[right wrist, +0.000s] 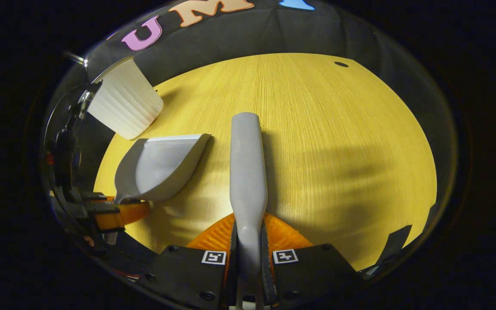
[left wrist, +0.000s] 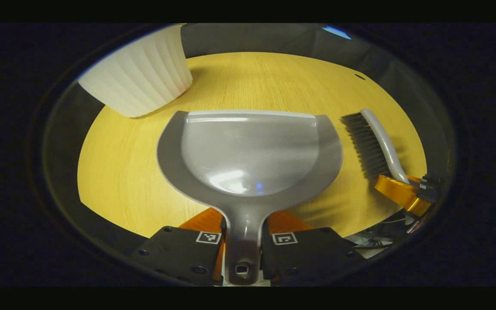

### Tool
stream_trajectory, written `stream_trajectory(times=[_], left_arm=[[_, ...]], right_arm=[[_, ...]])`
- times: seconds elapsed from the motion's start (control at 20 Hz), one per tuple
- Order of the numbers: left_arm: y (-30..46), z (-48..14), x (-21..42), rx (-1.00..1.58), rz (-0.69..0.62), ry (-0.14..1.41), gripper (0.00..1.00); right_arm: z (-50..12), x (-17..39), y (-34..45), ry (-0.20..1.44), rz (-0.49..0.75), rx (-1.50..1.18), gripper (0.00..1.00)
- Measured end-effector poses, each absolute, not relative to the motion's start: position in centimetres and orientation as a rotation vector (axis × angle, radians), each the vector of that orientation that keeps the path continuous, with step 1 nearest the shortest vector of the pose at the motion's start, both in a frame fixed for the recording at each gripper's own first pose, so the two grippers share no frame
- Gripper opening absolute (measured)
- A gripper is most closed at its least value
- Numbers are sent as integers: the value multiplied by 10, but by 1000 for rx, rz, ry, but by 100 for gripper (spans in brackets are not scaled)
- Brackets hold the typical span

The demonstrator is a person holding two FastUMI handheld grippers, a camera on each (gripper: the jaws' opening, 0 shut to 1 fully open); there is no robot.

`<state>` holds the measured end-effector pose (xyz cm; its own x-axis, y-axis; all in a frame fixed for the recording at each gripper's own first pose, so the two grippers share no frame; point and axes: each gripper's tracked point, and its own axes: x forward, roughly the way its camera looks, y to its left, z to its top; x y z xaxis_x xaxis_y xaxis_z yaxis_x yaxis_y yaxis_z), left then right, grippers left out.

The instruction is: Pick up the small broom and dustpan from the desktop, sweep the trash into the dustpan with the broom, and then empty the trash into the garbage bin.

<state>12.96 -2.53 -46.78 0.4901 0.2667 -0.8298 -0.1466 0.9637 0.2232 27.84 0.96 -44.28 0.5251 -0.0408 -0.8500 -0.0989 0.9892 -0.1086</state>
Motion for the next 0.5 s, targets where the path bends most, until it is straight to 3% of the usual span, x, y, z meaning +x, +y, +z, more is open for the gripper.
stream_trajectory(times=[0.2, 0.25, 0.3, 0.35, 0.4, 0.45, 0.5], left_arm=[[-25, -471, 138, 120, 238, 977, 31], [-29, -473, 135, 105, 226, 983, 34], [-32, -471, 132, 98, 216, 975, 41], [-34, -472, 132, 89, 205, 973, 61], [-35, -472, 131, 85, 206, 969, 67], [-35, -470, 130, 81, 204, 957, 79], [-36, -465, 129, 81, 202, 936, 88]], right_arm=[[-445, 274, 13, 1047, 48, -118, 28], [-445, 272, 16, 1053, 59, -101, 36], [-445, 269, 19, 1053, 67, -88, 39], [-445, 269, 22, 1047, 74, -82, 54], [-443, 269, 25, 1040, 78, -76, 60], [-440, 270, 27, 1032, 86, -67, 75], [-434, 268, 29, 1022, 90, -56, 79]])
